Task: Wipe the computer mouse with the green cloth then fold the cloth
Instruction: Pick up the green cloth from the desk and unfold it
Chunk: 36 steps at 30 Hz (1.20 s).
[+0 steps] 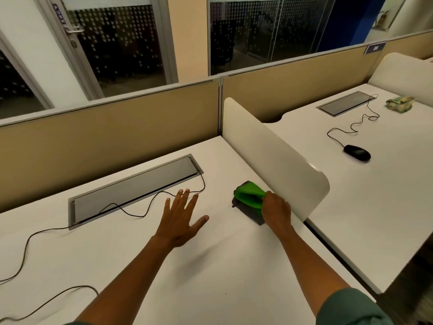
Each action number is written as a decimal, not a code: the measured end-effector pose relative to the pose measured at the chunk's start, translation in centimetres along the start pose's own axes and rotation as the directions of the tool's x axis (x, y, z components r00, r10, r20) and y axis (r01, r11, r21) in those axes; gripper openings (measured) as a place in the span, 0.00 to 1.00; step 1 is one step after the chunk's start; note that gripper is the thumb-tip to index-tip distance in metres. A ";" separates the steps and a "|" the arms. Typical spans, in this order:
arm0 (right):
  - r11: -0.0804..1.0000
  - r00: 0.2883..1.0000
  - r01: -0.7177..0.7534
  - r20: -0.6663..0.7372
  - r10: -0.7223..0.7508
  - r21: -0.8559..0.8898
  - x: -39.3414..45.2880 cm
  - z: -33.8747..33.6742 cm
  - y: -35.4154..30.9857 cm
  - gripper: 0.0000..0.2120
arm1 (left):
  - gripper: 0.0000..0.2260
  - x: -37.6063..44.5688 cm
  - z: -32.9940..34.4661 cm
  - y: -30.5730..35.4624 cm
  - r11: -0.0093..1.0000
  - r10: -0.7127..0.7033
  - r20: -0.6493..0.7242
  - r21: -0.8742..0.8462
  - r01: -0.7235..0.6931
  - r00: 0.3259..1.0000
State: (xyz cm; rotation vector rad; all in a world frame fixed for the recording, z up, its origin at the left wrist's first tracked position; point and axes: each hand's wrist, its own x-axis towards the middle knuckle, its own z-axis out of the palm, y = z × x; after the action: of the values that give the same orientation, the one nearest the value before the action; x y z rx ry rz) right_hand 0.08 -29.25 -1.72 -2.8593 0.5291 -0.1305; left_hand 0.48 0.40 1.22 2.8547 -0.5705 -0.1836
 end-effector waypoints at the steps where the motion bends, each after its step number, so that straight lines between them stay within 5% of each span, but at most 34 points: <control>1: 0.999 1.000 0.000 0.004 0.000 0.035 -0.3 -0.7 -0.3 0.07 | 0.35 -0.3 -0.3 0.1 1.000 0.013 0.005 0.009 -0.013 1.000; 9: 0.991 0.993 0.089 0.066 -0.096 0.102 -2.0 -5.1 -3.5 0.11 | 0.38 -2.1 -1.9 1.6 0.992 0.097 0.006 0.078 -0.097 0.995; 17: 0.955 0.964 0.219 0.106 -0.243 0.198 -4.9 -9.2 -9.6 0.11 | 0.33 -4.7 -3.7 2.5 0.977 0.203 -0.208 -0.015 -0.211 0.957; 23: 0.862 0.896 0.257 0.226 -0.382 0.437 -7.9 -9.8 -14.2 0.12 | 0.15 -7.6 -6.9 0.2 0.943 0.234 -0.306 -0.160 -0.292 0.923; 30: 0.760 0.841 0.115 0.344 -0.417 0.639 -12.1 -9.5 -18.3 0.14 | 0.08 -11.9 -11.2 -4.0 0.900 0.178 -0.269 -0.345 -0.268 0.947; 36: 0.659 0.707 -0.024 0.479 -0.520 0.752 -16.9 -10.1 -20.5 0.18 | 0.07 -15.0 -13.4 -5.9 0.889 0.217 -0.178 -0.371 -0.269 0.960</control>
State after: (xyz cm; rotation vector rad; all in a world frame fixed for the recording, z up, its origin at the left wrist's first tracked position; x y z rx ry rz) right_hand -9.91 -6.61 12.22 -1.9513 -0.1203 0.5258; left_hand -8.92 14.21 13.88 2.3619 -0.7619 -0.0551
